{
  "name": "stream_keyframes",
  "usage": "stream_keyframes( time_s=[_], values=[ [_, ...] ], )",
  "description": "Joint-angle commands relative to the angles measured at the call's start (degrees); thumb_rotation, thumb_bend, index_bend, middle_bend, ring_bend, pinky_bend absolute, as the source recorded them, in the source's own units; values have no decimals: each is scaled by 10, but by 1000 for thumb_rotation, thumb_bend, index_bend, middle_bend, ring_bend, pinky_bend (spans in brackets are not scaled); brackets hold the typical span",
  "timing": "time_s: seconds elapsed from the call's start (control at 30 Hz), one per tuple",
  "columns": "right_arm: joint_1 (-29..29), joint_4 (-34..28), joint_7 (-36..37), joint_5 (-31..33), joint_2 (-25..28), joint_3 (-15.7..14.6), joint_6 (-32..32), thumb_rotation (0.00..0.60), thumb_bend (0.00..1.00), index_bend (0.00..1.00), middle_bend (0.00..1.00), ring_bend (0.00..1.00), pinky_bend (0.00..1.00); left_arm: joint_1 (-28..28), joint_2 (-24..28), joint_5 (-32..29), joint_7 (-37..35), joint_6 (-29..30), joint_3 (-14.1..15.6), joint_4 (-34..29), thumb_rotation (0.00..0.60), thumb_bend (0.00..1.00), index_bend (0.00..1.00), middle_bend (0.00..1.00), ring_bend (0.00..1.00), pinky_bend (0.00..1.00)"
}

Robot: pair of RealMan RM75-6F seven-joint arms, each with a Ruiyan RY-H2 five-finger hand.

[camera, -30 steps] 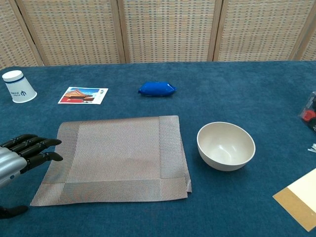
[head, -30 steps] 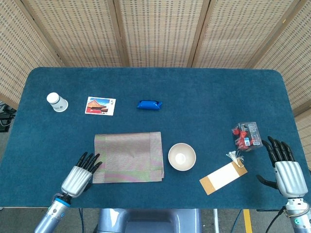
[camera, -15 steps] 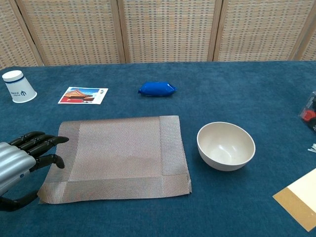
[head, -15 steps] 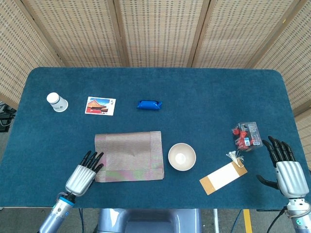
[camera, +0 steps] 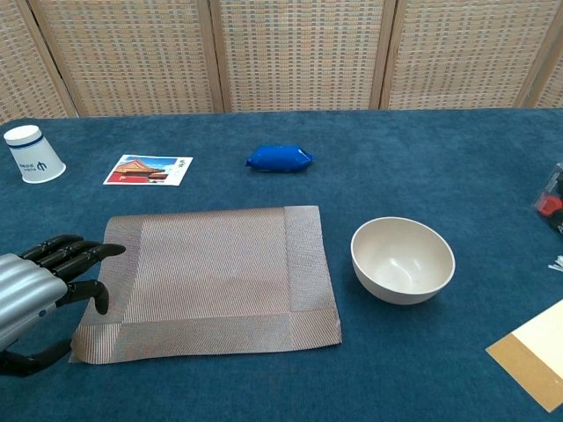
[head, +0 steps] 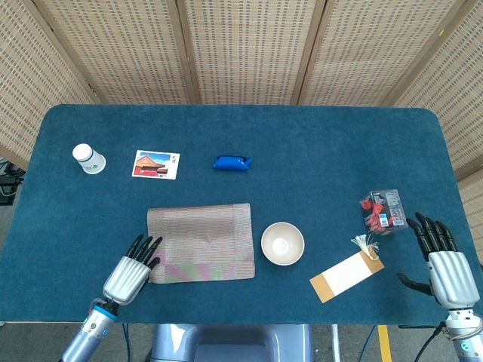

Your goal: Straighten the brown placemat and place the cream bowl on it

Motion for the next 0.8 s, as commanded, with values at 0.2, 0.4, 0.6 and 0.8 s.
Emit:
stream_keyframes(
  time_s=[0.2,0.4,0.6,0.8],
  values=[
    [-1,-3,5,-2,3,-1,2,600,48,66,0,0,0,1,7,-25,-18,-22,3,-25,600,375,407,0,0,0],
    [-1,-5,8,-2,4,-2,1,600,47,66,0,0,0,0,11,-37,-8,-31,0,-38,600,377,444,0,0,0],
    [-1,-5,8,-4,4,-3,0,600,45,66,0,0,0,-1,10,-43,-7,-35,0,-43,600,396,565,0,0,0],
    [0,-5,6,-5,3,-4,-2,600,44,66,0,0,0,-1,9,-42,-13,-27,0,-41,600,487,613,0,0,0]
  ],
)
